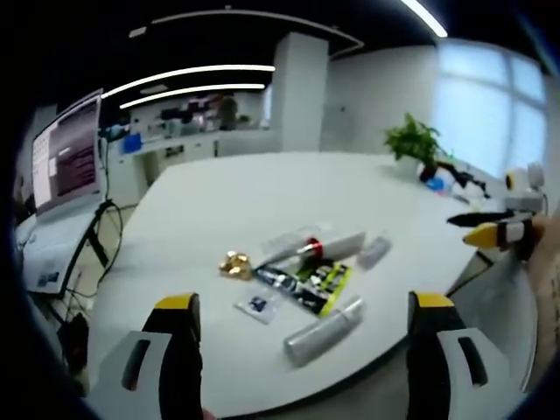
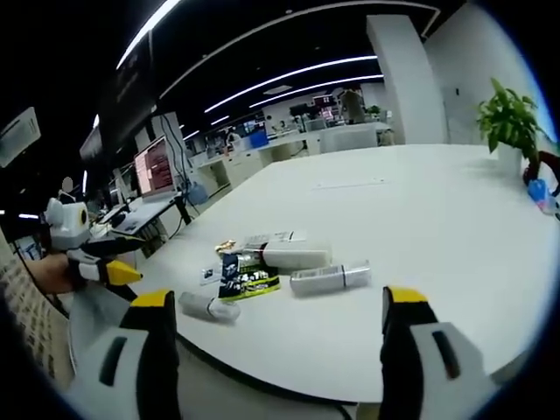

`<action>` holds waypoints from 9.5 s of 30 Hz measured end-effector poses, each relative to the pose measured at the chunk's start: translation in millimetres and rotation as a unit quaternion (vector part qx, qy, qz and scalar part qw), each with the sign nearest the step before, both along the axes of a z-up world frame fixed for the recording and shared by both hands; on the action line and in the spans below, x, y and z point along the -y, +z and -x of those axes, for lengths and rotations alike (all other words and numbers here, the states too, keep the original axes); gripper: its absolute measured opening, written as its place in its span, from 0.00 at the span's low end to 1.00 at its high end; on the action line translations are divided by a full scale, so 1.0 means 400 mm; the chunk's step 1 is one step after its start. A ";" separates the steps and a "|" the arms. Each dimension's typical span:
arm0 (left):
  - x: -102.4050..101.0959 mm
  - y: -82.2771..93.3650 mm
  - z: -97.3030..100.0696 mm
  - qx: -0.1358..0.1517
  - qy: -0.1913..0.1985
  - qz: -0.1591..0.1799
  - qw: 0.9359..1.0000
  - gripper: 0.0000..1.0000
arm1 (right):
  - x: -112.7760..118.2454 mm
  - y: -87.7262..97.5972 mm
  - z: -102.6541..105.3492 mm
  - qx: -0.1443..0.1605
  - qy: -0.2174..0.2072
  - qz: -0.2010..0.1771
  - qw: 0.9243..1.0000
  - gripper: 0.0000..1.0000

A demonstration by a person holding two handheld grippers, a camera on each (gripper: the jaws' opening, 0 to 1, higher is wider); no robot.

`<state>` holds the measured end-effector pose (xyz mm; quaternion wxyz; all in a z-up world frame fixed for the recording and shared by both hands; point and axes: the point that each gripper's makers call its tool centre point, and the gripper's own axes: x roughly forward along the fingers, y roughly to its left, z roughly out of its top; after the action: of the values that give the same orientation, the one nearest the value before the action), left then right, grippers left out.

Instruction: Arrange the skincare products in the storage area until every visible bottle or jar stands upright without overlapping.

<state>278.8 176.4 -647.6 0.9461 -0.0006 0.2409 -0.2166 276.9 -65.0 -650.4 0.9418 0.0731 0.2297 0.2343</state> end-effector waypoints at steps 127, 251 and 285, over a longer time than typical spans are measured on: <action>-0.024 -0.012 -0.013 -0.037 0.025 0.071 0.996 0.94 | -0.320 -0.330 -0.393 -0.032 0.563 0.414 0.715 0.30; 0.607 0.152 -0.276 0.077 -0.422 0.042 0.902 0.25 | -0.089 0.230 -0.283 0.108 0.350 -0.004 0.930 0.31; 0.677 -0.160 -0.437 -0.006 -0.402 0.001 0.915 0.27 | -0.009 -0.061 -0.443 0.036 0.317 0.021 0.948 0.30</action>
<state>453.6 -94.4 -711.7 0.7774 0.0936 0.2263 -0.5793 454.1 -61.2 -674.9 0.8280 -0.0319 0.2119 0.5181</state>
